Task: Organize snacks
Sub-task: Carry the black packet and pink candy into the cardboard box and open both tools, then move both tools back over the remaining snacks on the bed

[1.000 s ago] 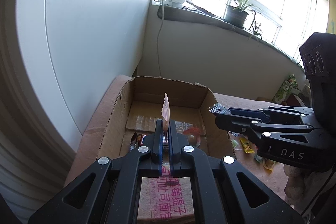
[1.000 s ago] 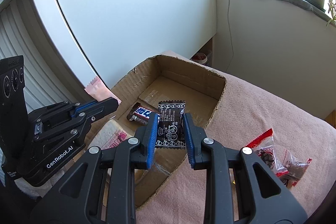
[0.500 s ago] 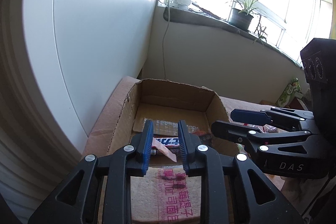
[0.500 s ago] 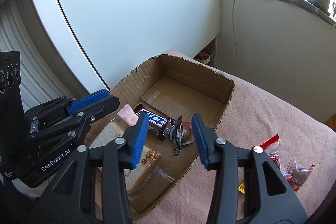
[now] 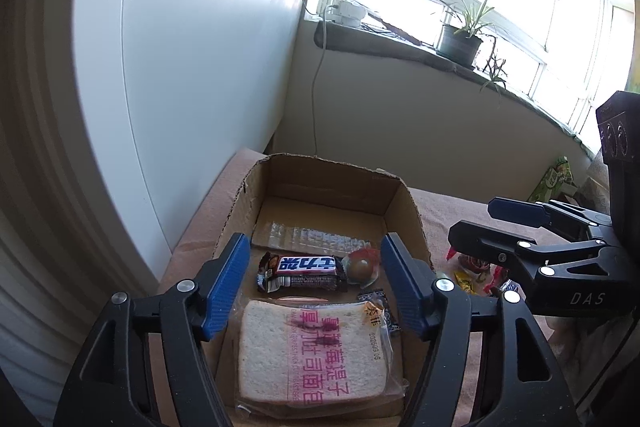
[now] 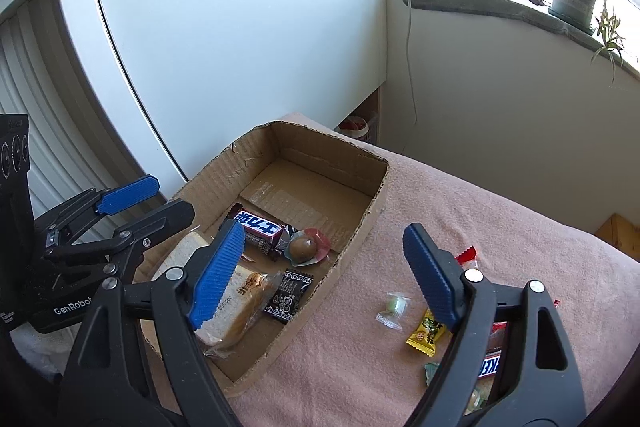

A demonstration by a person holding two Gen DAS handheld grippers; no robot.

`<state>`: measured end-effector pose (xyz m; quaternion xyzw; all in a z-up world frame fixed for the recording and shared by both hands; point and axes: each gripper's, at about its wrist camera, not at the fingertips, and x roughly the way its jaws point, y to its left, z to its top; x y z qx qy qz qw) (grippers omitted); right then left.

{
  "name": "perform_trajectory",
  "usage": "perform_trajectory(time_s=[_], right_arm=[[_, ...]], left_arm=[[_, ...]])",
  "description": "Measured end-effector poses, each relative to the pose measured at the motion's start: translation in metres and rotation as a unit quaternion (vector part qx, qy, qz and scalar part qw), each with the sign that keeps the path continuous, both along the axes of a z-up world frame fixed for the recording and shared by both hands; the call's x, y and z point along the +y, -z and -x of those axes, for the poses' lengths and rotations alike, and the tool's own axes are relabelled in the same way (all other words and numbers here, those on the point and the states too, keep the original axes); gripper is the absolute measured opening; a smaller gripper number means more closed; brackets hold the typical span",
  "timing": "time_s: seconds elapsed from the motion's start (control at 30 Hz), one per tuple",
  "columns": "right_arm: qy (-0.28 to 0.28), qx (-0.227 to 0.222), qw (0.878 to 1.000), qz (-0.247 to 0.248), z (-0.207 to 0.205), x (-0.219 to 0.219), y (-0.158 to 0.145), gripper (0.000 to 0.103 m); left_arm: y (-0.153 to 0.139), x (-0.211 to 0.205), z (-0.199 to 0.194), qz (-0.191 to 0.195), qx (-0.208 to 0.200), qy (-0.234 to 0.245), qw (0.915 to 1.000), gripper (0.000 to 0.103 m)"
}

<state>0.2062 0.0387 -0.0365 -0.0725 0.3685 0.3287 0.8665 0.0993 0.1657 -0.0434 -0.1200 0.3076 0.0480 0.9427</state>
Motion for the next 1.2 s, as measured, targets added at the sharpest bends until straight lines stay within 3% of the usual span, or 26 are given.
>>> perform_trajectory(time_s=[0.1, 0.33, 0.6, 0.83, 1.03, 1.2], right_arm=[[0.006, -0.002, 1.0, 0.002, 0.003, -0.013, -0.002, 0.084], [0.025, -0.011, 1.0, -0.011, 0.011, -0.064, -0.009, 0.084], [0.056, -0.037, 0.998, 0.019, 0.019, -0.122, -0.012, 0.084], [0.078, -0.008, 0.996, 0.035, 0.017, -0.167, 0.008, 0.084], [0.056, 0.018, 0.996, 0.063, 0.02, -0.189, 0.037, 0.084], [0.009, 0.027, 0.995, 0.099, 0.029, -0.188, 0.06, 0.056]], left_arm=[[-0.003, -0.005, 0.002, 0.003, 0.001, -0.001, 1.0, 0.08], [-0.008, -0.028, 0.008, -0.003, 0.0, 0.008, 1.0, 0.08], [-0.01, -0.075, 0.006, -0.005, -0.004, 0.055, 0.9985, 0.08], [-0.004, -0.118, 0.002, 0.002, 0.001, 0.109, 0.994, 0.08], [0.011, -0.149, 0.001, 0.01, 0.02, 0.145, 0.9892, 0.08], [0.026, -0.171, -0.008, 0.025, 0.04, 0.171, 0.9842, 0.061]])
